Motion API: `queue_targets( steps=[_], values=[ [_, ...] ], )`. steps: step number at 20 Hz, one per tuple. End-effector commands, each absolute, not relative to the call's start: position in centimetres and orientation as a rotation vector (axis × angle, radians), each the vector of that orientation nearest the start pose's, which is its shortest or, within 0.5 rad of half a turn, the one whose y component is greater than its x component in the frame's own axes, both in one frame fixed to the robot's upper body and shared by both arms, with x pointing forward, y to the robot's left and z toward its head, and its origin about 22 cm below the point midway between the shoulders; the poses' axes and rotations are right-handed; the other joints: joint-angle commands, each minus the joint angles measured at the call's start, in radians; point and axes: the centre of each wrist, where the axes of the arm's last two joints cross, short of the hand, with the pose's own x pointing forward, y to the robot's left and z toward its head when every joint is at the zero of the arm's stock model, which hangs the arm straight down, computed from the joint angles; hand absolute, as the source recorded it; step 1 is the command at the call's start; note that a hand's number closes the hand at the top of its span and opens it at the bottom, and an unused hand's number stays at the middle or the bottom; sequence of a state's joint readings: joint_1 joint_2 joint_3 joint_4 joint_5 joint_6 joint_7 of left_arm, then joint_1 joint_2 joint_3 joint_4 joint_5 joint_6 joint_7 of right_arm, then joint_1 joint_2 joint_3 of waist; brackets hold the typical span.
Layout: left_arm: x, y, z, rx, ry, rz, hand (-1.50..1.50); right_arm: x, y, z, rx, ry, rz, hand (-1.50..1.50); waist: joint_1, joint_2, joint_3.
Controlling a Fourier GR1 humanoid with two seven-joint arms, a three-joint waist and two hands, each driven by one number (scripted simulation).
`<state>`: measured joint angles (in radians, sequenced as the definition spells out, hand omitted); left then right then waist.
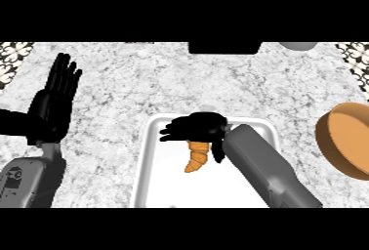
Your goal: Pick the croissant from the tray and place it in the pot
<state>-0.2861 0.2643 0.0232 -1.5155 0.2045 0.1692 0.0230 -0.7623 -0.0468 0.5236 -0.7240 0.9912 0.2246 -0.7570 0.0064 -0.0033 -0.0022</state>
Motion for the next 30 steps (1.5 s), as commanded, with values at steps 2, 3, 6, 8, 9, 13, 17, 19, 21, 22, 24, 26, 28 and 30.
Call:
queue_targets(
  steps=[2,3,6,8,9,13,17,19,21,22,24,26,28,30],
  values=[
    [31.3,26.6,6.6,0.102,-1.775,0.039,0.0,34.9,-7.2,-2.4,-0.355,2.241,-2.848,-1.5,0.003,0.007,0.002],
    [30.4,26.9,8.7,0.104,-1.785,0.052,0.0,35.5,-7.5,-2.2,-0.402,2.225,-2.842,-1.5,0.007,0.005,0.002],
    [30.2,25.6,7.6,0.093,-1.773,0.04,0.0,33.9,-7.0,-3.2,-0.486,2.146,-2.708,1.5,0.005,0.005,0.003],
    [30.9,26.2,8.4,0.083,-1.758,0.03,0.0,34.6,-7.5,-3.5,-0.447,2.172,-2.651,1.5,0.012,0.008,0.003],
    [31.2,26.8,7.4,0.098,-1.767,0.044,0.0,34.5,-7.4,-3.6,-0.436,2.186,-2.651,1.5,0.012,0.009,0.003],
    [30.8,27.1,9.0,0.099,-1.78,0.031,0.0,32.4,-5.5,-3.2,-0.423,2.182,-2.626,1.5,0.018,0.006,0.003],
    [30.9,25.9,9.9,0.097,-1.748,0.047,0.0,33.0,-6.5,-3.1,-0.373,2.292,-2.568,1.5,-0.001,0.003,0.003],
    [30.4,26.6,9.2,0.096,-1.754,0.052,0.0,32.7,-7.0,-2.6,-0.232,2.347,-2.487,1.5,-0.01,0.001,0.002],
    [30.5,27.4,7.9,0.124,-1.738,0.057,0.0,34.0,-7.0,0.7,-0.161,2.399,-2.459,1.5,-0.016,0.0,0.002],
    [30.2,26.8,8.3,0.09,-1.749,0.06,0.0,36.1,-7.8,0.5,0.143,2.597,-2.587,1.5,-0.01,0.003,0.002],
    [30.1,27.0,8.1,0.128,-1.754,0.067,0.0,38.8,-11.6,2.4,0.652,2.803,-2.641,1.5,-0.045,0.002,0.0],
    [30.0,27.9,8.1,0.158,-1.749,0.081,0.0,39.8,-15.7,2.3,1.099,2.909,-2.662,1.5,-0.08,-0.001,-0.003],
    [30.0,27.7,8.3,0.163,-1.752,0.083,0.0,40.7,-17.2,3.4,1.479,3.021,-2.555,1.5,-0.09,-0.003,-0.004],
    [29.9,28.1,7.9,0.177,-1.739,0.078,0.0,41.8,-17.5,5.2,1.903,3.102,-2.34,1.5,-0.072,-0.006,-0.006]
  ],
)
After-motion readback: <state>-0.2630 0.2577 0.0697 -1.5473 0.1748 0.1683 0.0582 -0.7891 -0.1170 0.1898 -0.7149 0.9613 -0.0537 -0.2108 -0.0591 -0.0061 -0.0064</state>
